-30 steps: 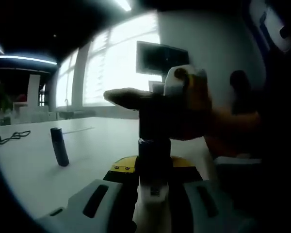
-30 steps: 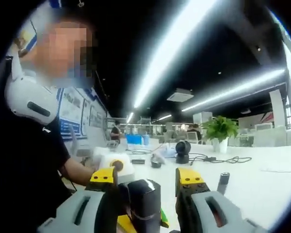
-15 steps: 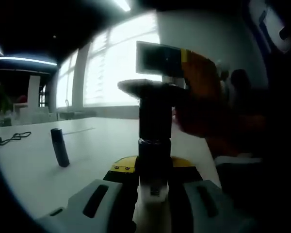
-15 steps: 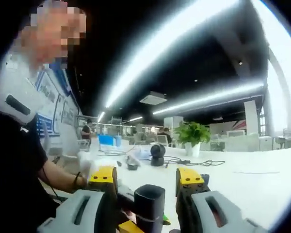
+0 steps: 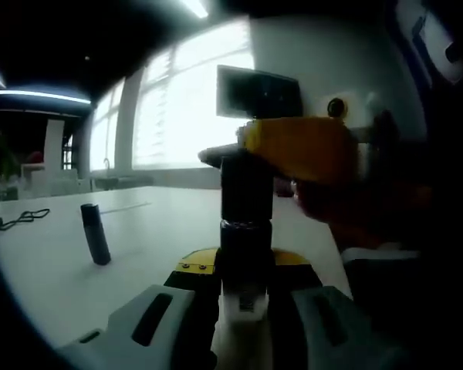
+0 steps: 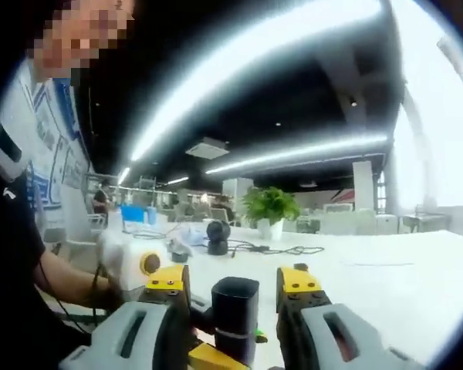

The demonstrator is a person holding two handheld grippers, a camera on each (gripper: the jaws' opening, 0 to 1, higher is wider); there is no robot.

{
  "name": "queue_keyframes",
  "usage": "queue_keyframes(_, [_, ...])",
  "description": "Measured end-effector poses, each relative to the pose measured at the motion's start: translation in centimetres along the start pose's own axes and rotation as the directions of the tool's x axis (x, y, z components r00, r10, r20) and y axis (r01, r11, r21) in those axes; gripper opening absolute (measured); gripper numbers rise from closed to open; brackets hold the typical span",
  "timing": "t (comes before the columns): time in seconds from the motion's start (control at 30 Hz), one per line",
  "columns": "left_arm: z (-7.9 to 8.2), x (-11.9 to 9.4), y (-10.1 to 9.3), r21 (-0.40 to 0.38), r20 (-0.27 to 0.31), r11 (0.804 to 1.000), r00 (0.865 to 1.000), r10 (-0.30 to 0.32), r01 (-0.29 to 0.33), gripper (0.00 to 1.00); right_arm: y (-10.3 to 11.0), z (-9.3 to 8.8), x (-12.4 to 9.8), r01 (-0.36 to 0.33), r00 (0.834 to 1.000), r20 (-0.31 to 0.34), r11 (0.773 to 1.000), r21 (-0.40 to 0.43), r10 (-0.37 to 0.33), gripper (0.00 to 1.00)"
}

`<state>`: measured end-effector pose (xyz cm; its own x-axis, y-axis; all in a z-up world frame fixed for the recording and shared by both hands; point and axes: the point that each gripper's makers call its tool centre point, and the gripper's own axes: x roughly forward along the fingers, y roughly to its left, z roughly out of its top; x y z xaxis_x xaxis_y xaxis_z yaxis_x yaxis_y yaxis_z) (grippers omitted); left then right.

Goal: Pick up cosmetic bottle twist off cap place on table pick up cap screw tight cap place on table

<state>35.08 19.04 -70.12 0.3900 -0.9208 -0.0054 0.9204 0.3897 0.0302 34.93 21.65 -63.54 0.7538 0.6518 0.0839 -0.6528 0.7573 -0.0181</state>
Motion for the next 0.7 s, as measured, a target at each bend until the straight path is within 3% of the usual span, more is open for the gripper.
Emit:
queue_keyframes(0.03, [0.0,0.0,0.0,0.000,0.000,1.000,1.000,0.000,0.000,0.13,-0.1,-0.2,-0.1,0.013,1.000,-0.009,0.999,0.034,-0.013,0.38])
queue_keyframes(0.17, [0.0,0.0,0.0,-0.001,0.000,1.000,1.000,0.000,0.000,0.13,-0.8,-0.4,-0.3,0.072,0.997,-0.018,0.997,0.024,-0.072,0.36])
queue_keyframes(0.27, [0.0,0.0,0.0,-0.005,0.000,1.000,1.000,0.001,-0.001,0.13,-0.3,0.1,-0.2,0.074,0.997,-0.004,0.996,0.059,-0.073,0.36])
queue_keyframes(0.37, [0.0,0.0,0.0,-0.004,-0.001,1.000,1.000,0.002,-0.002,0.13,0.1,0.1,-0.1,0.111,0.994,-0.004,0.993,0.039,-0.111,0.36])
queue_keyframes(0.47, [0.0,0.0,0.0,-0.004,-0.001,1.000,1.000,0.002,-0.002,0.13,-0.8,-0.4,-0.4,0.208,0.978,-0.030,0.978,0.000,-0.208,0.35])
queue_keyframes(0.53, [0.0,0.0,0.0,-0.002,0.000,1.000,1.000,0.001,-0.001,0.13,-1.2,-0.4,-0.6,0.269,0.963,-0.031,0.962,0.051,-0.268,0.33])
queue_keyframes(0.7, [0.0,0.0,0.0,0.001,0.000,1.000,1.000,0.000,0.000,0.13,-0.9,-1.2,-0.4,0.308,0.950,-0.059,0.951,0.004,-0.307,0.32])
